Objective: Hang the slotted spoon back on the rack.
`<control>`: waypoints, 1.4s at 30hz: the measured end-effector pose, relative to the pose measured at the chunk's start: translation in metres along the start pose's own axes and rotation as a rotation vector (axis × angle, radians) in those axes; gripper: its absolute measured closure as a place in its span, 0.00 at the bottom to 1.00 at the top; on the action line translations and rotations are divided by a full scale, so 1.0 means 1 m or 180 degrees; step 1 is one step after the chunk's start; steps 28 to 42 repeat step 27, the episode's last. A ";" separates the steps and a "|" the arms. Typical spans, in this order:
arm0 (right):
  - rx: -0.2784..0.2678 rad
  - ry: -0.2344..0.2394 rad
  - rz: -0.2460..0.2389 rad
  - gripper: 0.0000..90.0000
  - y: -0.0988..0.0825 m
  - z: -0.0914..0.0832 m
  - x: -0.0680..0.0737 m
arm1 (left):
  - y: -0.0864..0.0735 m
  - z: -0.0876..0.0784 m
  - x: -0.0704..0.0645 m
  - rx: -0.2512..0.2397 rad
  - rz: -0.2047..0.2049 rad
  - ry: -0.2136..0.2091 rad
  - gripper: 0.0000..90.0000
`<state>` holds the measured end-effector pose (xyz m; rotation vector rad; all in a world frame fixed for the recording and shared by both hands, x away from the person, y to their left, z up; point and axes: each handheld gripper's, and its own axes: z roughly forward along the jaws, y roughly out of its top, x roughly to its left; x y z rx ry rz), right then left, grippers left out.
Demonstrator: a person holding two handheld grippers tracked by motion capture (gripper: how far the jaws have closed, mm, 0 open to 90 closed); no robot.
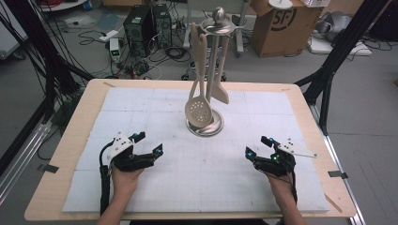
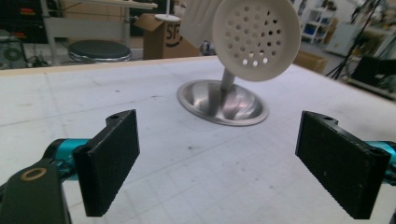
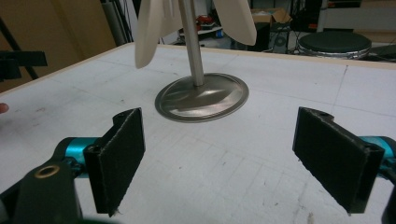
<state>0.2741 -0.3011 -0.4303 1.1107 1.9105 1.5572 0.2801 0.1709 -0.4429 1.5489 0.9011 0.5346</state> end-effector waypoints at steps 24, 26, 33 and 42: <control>0.0018 -0.0029 0.0007 0.17 0.000 0.000 0.001 | -0.001 -0.001 0.001 0.0040 -0.0127 -0.0067 0.16; 0.0019 -0.0027 0.0006 0.17 0.000 0.000 0.001 | -0.001 0.000 0.001 0.0058 -0.0138 -0.0087 0.16; 0.0019 -0.0025 0.0006 0.17 0.000 0.000 0.001 | -0.002 0.000 0.001 0.0068 -0.0144 -0.0095 0.16; 0.0019 -0.0025 0.0006 0.17 0.000 0.000 0.001 | -0.002 0.000 0.001 0.0068 -0.0144 -0.0095 0.16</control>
